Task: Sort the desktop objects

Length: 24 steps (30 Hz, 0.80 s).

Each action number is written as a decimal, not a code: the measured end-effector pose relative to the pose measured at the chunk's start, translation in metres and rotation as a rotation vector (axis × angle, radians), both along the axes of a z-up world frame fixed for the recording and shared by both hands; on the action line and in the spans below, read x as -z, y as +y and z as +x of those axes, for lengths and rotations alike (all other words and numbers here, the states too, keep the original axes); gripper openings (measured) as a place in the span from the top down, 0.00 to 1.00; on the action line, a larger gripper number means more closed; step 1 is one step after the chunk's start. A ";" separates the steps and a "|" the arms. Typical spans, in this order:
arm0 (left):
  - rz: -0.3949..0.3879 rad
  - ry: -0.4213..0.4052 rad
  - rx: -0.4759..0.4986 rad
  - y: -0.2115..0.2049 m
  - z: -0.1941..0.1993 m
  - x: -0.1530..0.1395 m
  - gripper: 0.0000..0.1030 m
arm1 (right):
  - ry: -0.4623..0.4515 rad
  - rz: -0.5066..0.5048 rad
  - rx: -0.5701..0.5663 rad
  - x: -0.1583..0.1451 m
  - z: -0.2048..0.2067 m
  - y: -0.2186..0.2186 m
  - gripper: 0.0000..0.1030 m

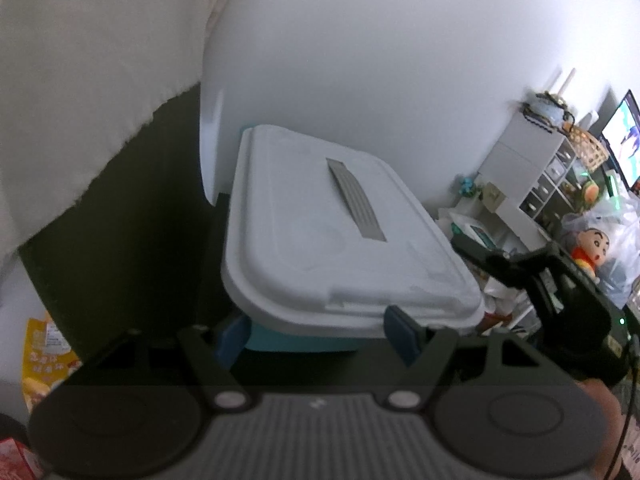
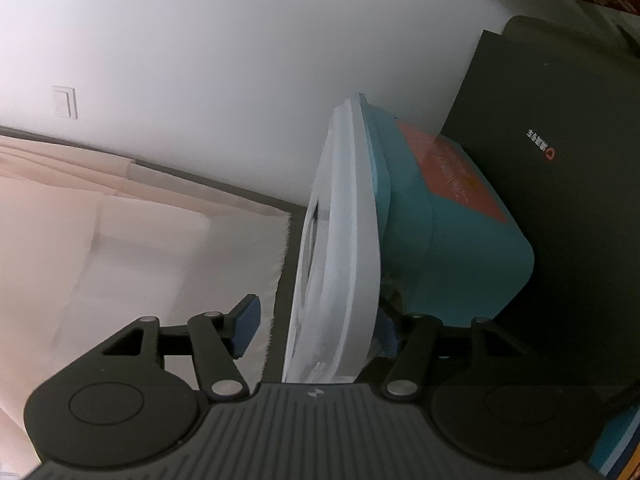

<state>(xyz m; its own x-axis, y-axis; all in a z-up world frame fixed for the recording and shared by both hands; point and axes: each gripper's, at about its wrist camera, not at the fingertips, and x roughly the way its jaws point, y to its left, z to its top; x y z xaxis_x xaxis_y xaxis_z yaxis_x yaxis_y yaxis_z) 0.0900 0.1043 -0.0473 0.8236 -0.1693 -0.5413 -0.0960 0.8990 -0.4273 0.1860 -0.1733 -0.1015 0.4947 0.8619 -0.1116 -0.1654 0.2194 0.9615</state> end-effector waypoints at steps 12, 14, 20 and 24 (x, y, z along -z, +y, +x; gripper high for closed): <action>-0.014 -0.005 0.003 0.003 -0.004 0.000 0.27 | -0.031 0.004 -0.008 -0.002 -0.003 0.001 0.27; -0.013 -0.006 0.003 0.003 -0.004 -0.001 0.27 | -0.028 -0.002 -0.014 -0.003 -0.005 0.001 0.27; -0.014 -0.008 0.002 0.003 -0.007 0.000 0.27 | -0.012 -0.016 -0.025 -0.006 -0.011 -0.002 0.27; -0.012 -0.005 0.002 0.003 -0.008 0.001 0.27 | 0.027 -0.039 -0.023 -0.001 -0.011 -0.002 0.27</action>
